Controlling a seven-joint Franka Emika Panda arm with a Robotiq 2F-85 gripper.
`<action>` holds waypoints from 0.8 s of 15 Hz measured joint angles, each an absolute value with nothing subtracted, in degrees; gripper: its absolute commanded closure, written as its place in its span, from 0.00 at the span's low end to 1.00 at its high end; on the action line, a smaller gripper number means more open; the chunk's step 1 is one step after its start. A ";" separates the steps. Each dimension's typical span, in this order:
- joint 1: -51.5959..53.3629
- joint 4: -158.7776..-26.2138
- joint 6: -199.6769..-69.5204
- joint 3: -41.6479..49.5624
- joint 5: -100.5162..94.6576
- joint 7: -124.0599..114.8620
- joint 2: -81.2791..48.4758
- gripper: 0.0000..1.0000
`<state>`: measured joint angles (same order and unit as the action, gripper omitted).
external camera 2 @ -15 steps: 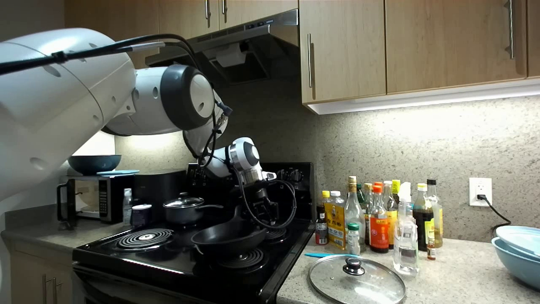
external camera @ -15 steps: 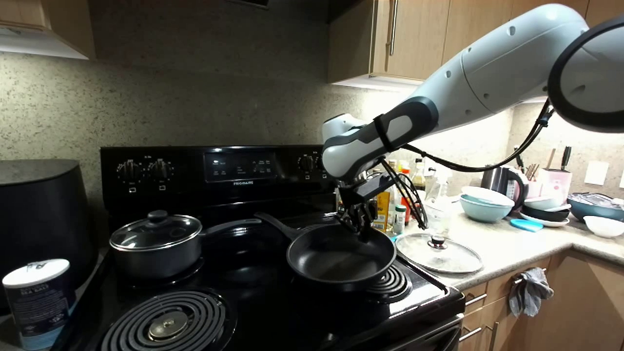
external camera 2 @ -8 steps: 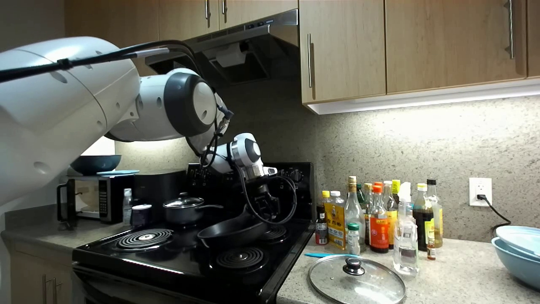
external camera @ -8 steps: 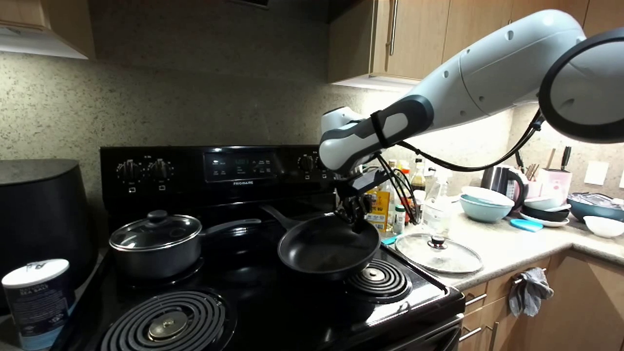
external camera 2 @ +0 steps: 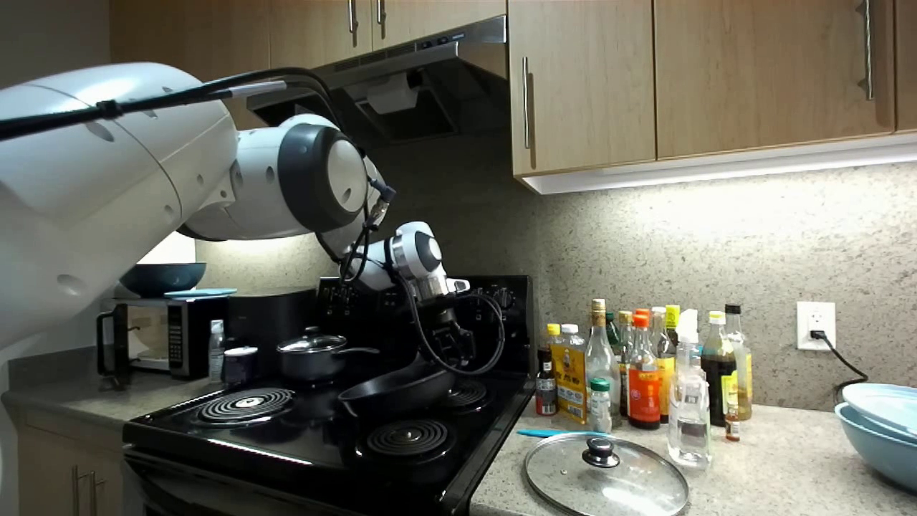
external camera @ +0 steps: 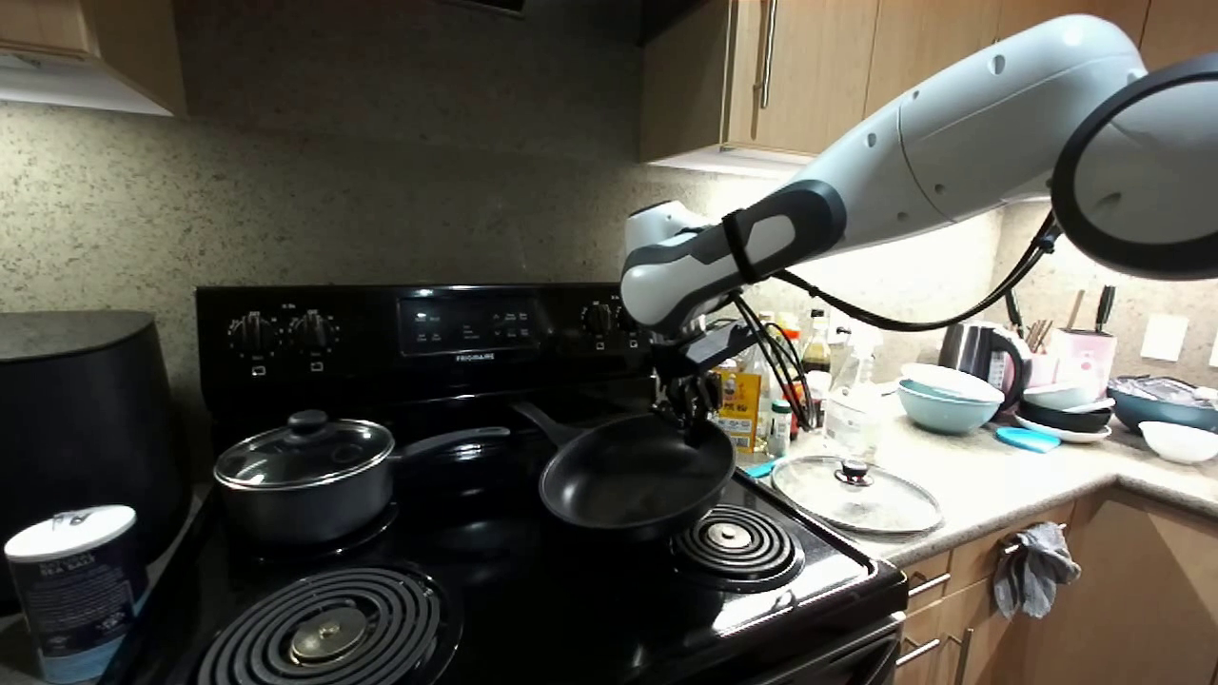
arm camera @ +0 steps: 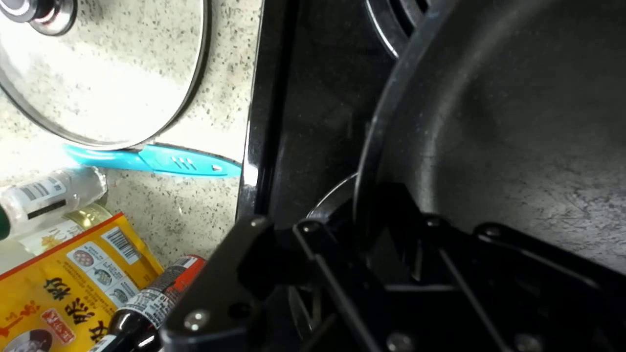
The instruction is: Move the pan backwards
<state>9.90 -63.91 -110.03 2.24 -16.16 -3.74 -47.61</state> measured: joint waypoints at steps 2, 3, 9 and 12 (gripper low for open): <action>9.94 -62.09 -110.02 2.62 -17.65 -1.12 -48.27 0.95; 9.94 -60.90 -110.02 2.85 -18.43 0.39 -48.83 0.95; 10.02 -51.34 -109.72 3.79 -20.89 8.41 -54.02 0.88; 10.04 -47.44 -107.96 3.80 -20.89 9.77 -56.19 0.88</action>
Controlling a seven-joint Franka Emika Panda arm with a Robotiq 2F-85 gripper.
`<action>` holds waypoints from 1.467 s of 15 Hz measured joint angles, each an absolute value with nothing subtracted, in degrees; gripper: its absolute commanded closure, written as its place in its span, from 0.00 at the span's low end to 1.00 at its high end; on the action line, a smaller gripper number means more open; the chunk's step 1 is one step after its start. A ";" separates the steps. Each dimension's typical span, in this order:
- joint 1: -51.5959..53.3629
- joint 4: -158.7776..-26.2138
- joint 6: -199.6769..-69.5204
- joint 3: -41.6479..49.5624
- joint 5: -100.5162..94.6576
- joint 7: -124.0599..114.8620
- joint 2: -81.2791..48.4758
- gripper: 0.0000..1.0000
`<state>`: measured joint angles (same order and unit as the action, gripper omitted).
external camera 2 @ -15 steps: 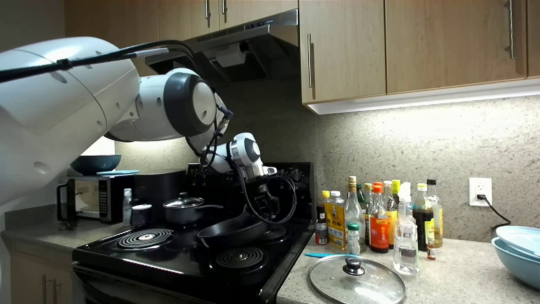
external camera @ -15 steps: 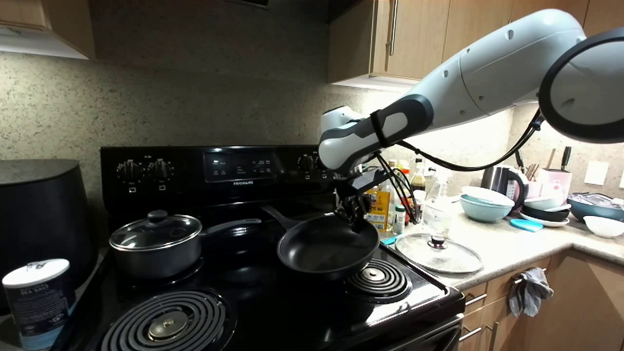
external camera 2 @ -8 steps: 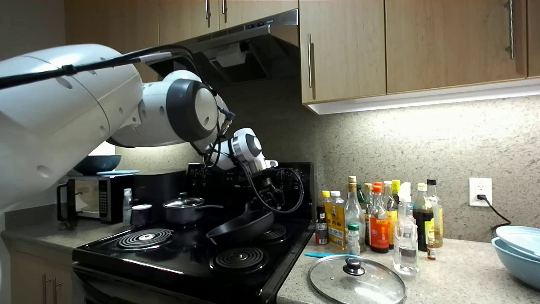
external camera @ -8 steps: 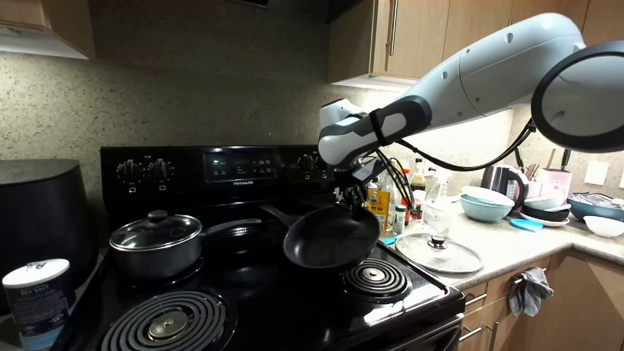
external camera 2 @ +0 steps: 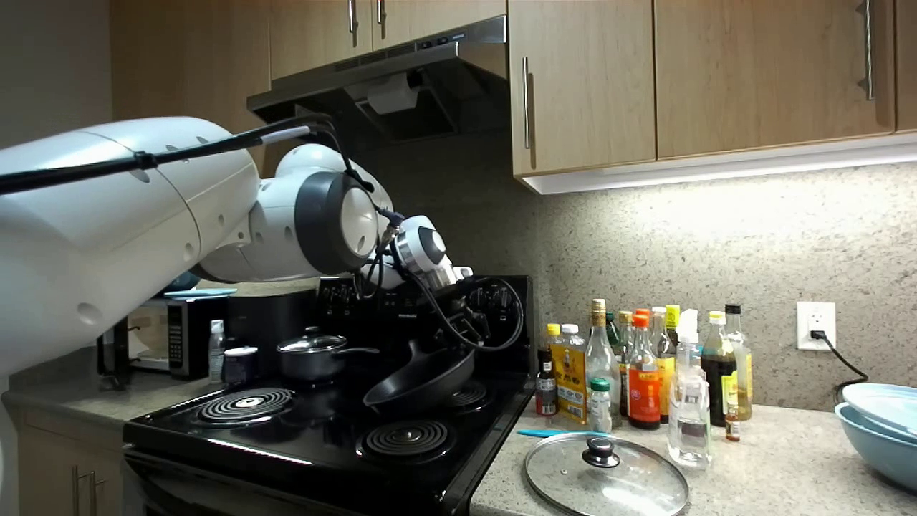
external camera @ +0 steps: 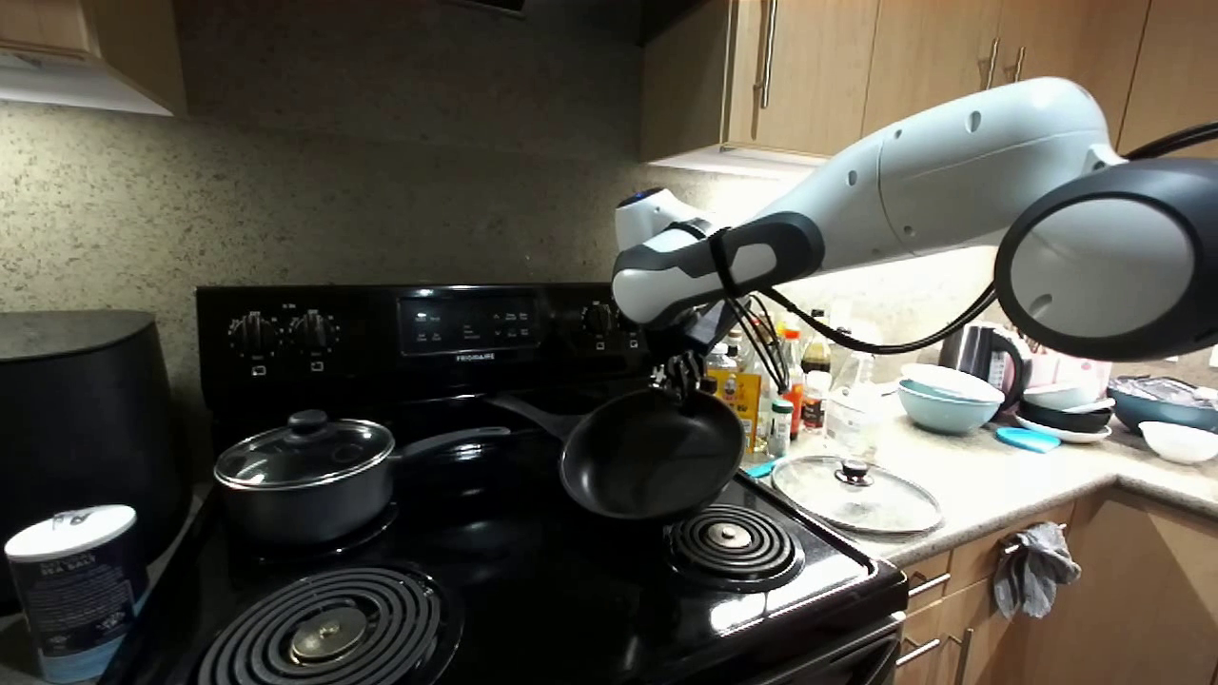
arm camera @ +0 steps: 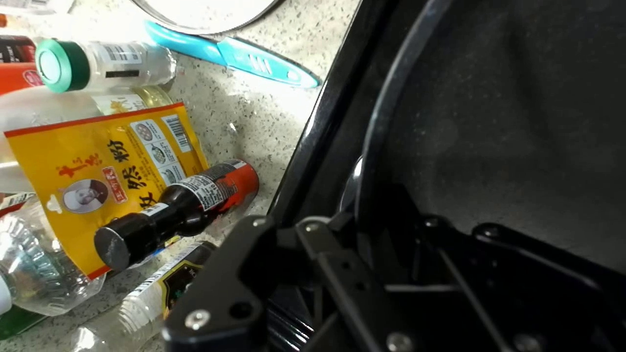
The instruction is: Move the pan backwards
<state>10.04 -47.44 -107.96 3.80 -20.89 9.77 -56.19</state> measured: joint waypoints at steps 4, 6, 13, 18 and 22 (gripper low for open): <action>10.03 -46.37 -107.66 3.81 -20.89 9.90 -56.80 0.95; 10.03 -46.37 -107.66 3.67 -20.71 9.90 -56.80 0.96; 10.88 -43.77 -109.97 5.37 -21.21 9.56 -57.78 0.96; 12.44 -41.54 -109.52 7.34 -21.63 9.56 -59.11 0.97; 14.82 -38.95 -107.72 9.99 -22.82 9.55 -60.55 0.97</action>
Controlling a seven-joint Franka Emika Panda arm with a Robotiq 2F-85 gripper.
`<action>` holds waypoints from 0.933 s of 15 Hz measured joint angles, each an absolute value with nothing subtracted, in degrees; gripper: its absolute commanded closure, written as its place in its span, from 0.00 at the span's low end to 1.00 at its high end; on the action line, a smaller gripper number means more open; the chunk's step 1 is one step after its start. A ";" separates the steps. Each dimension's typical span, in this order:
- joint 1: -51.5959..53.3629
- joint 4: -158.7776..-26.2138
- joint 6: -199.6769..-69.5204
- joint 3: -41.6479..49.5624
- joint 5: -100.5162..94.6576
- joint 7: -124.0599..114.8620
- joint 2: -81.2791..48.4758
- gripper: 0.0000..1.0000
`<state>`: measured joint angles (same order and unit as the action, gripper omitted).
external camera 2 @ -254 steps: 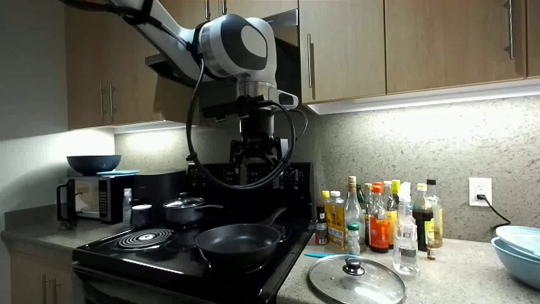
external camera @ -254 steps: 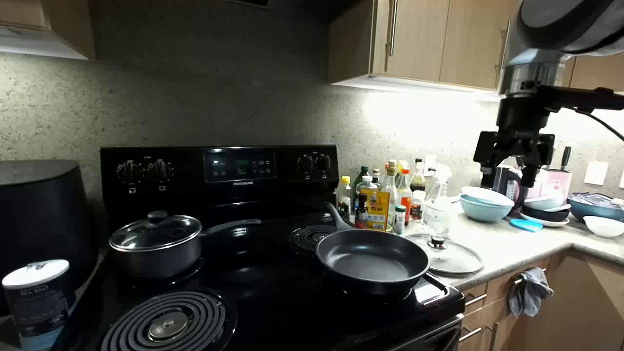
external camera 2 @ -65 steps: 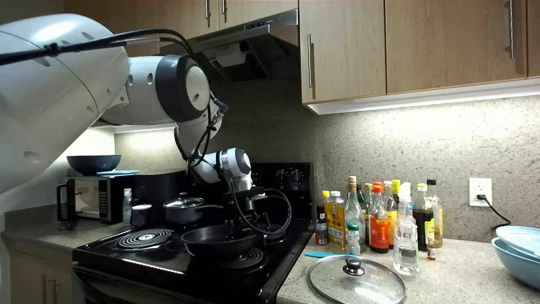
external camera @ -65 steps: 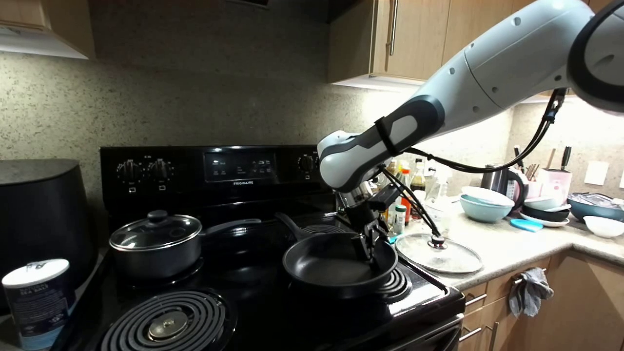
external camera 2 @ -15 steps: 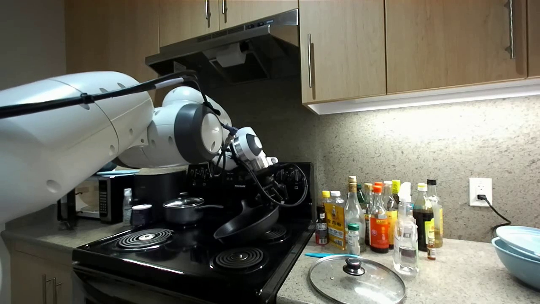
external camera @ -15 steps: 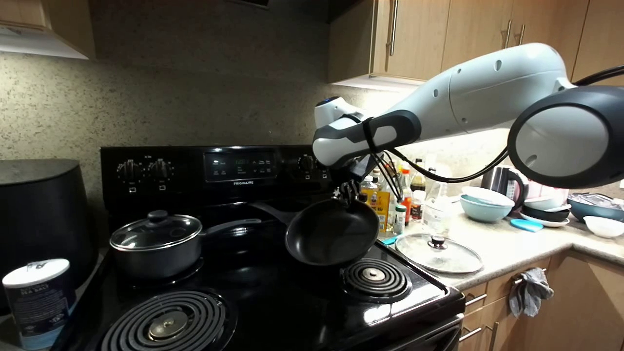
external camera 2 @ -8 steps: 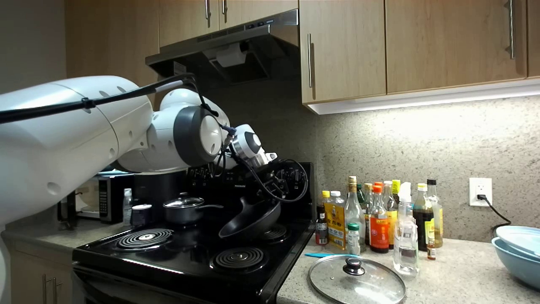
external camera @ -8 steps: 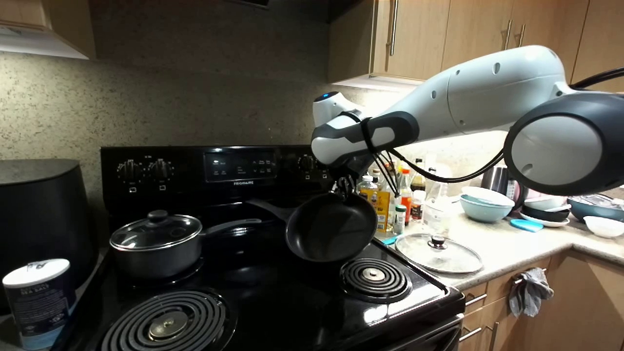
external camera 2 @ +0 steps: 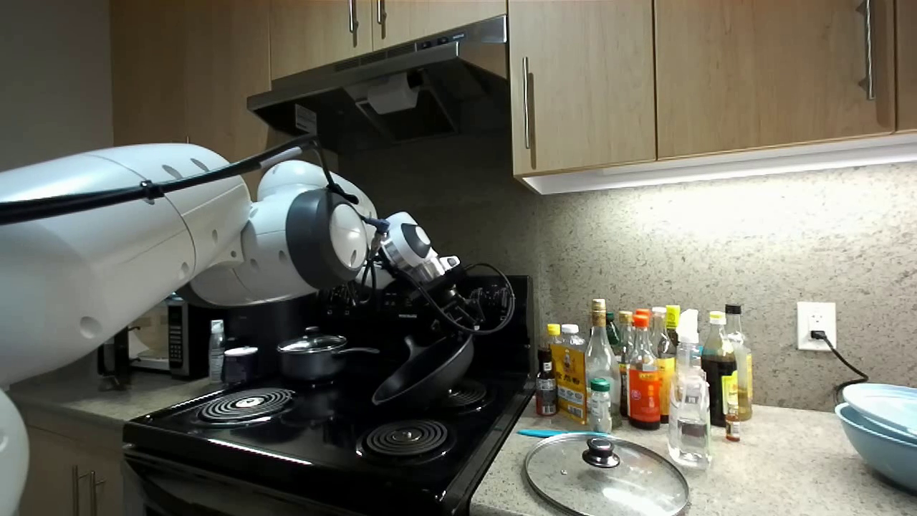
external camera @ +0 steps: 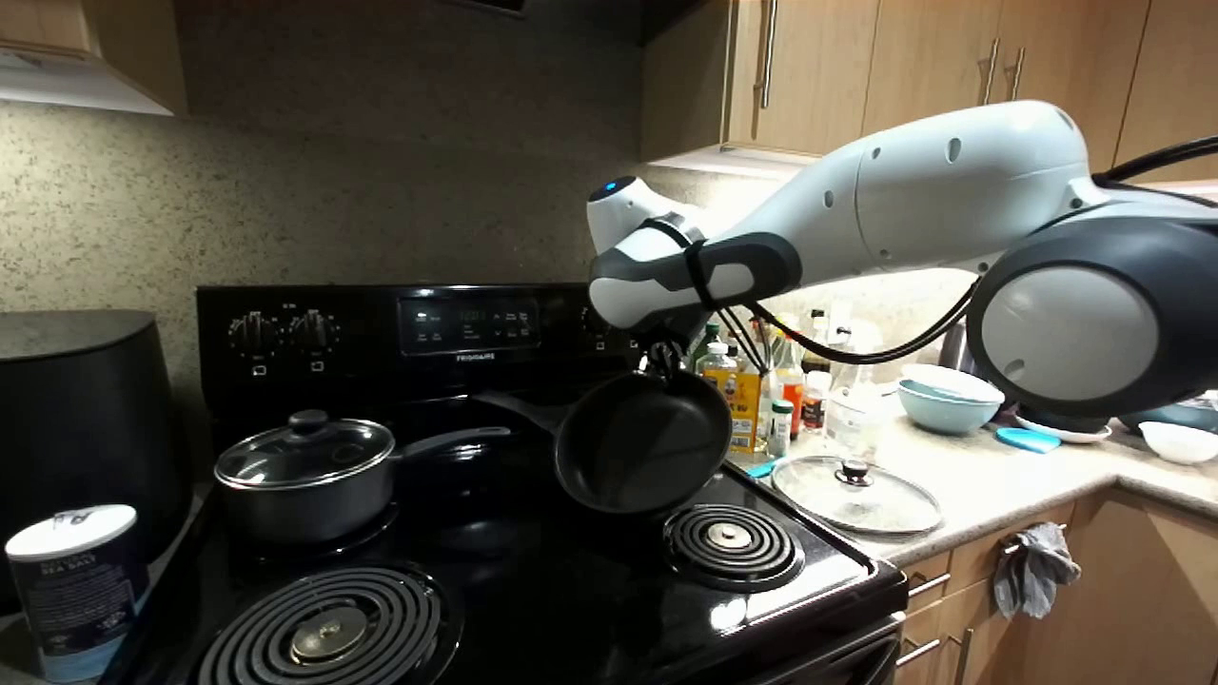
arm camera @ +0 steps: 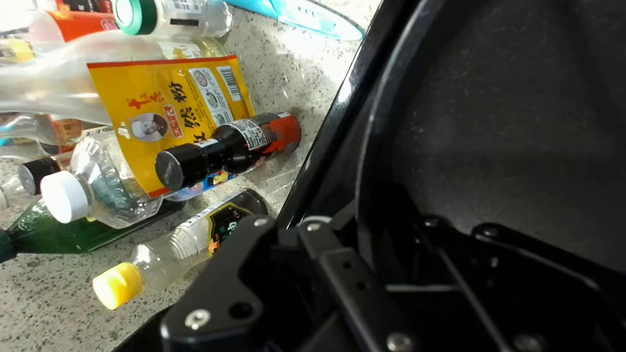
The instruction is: Move the pan backwards
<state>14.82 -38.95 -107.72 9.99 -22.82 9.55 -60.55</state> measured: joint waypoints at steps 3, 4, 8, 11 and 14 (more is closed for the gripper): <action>15.31 -37.41 -106.73 10.65 -22.83 9.56 -61.37 0.97; 15.32 -37.10 -106.49 10.67 -22.83 9.56 -61.54 0.97; 15.44 -36.02 -105.12 10.95 -22.83 9.56 -62.15 0.84; 15.46 -35.49 -104.04 11.46 -22.84 9.12 -62.79 0.94; 15.35 -35.10 -102.74 11.40 -22.61 9.12 -63.06 0.94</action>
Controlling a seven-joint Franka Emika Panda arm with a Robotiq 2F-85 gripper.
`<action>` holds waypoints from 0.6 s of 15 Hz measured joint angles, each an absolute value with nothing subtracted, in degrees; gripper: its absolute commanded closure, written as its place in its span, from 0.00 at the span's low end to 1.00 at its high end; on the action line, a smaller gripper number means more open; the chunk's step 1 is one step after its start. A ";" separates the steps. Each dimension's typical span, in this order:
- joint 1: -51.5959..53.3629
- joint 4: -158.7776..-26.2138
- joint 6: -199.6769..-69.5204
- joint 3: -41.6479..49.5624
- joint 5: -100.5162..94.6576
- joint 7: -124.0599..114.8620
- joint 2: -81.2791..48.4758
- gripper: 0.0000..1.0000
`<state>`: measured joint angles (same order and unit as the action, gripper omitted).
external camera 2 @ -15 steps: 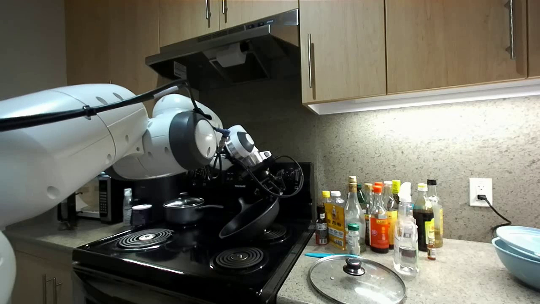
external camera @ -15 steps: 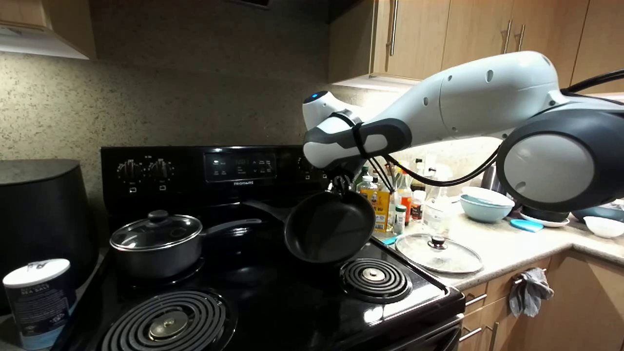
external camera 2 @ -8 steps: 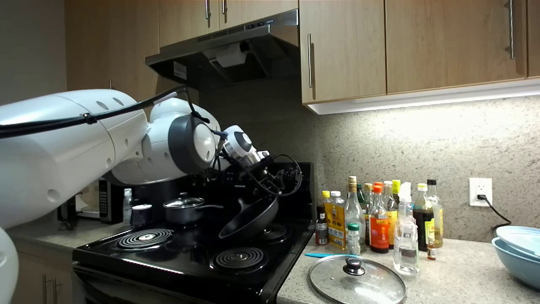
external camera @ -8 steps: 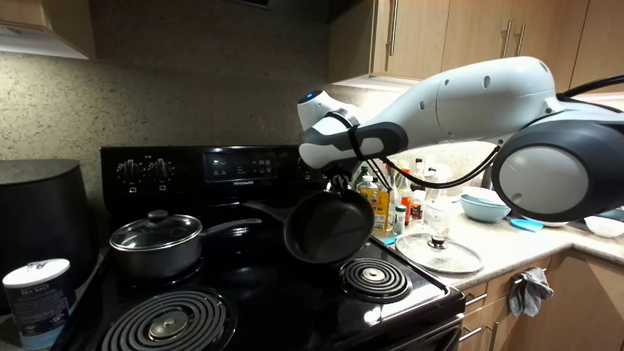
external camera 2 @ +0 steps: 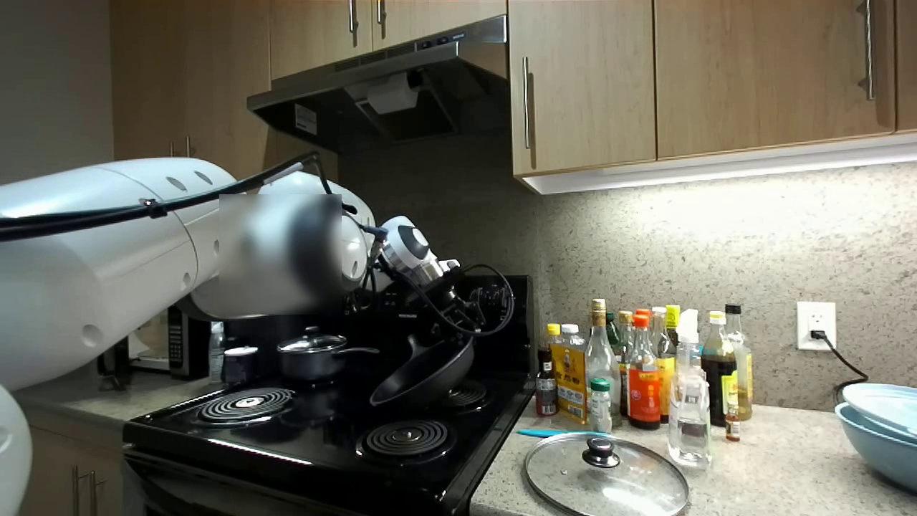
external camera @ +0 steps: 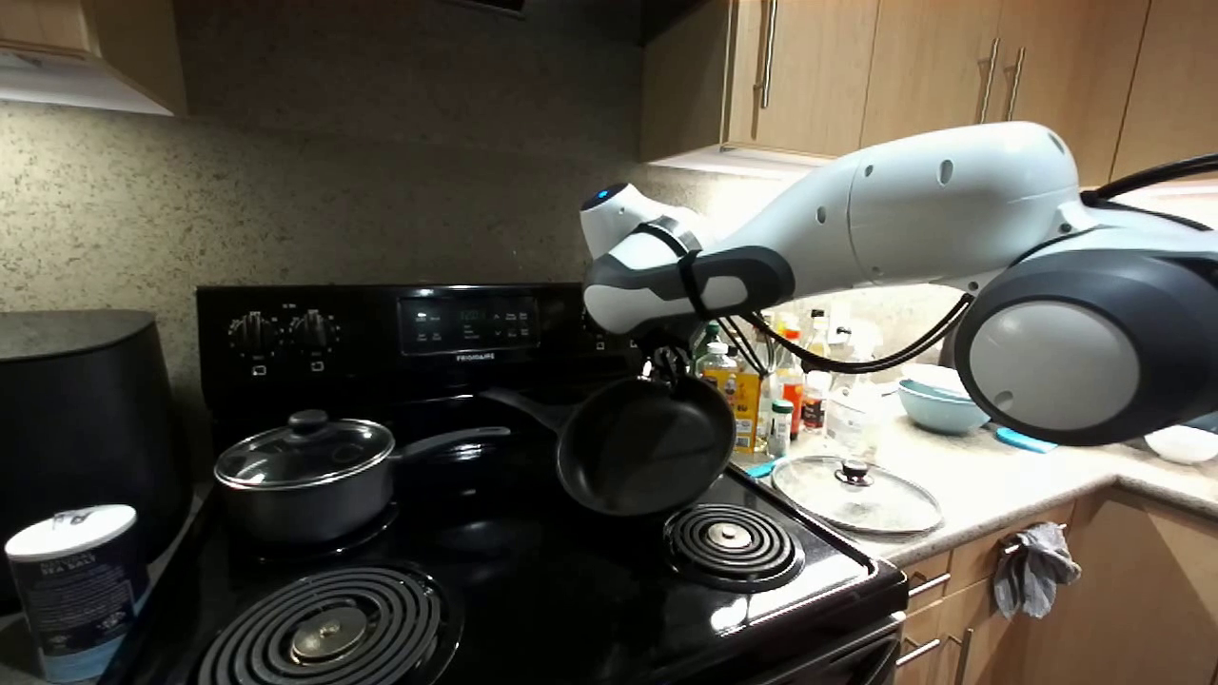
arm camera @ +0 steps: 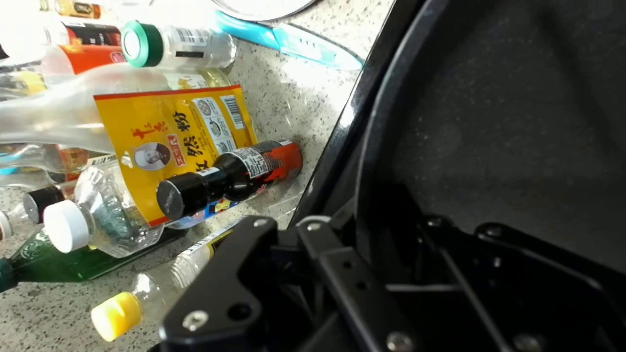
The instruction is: Move the pan backwards
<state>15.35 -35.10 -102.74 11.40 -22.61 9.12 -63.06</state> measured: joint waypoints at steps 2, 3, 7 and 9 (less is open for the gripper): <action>15.08 -35.09 -101.45 10.96 -22.06 9.40 -63.12 0.94; 14.82 -35.08 -100.69 10.50 -21.39 10.10 -63.19 0.94; 13.62 -34.39 -97.69 9.31 -18.97 11.28 -63.91 0.94; 13.29 -33.59 -95.88 9.24 -18.02 11.28 -64.40 0.85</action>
<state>13.29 -33.59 -95.88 9.24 -18.02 11.28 -64.40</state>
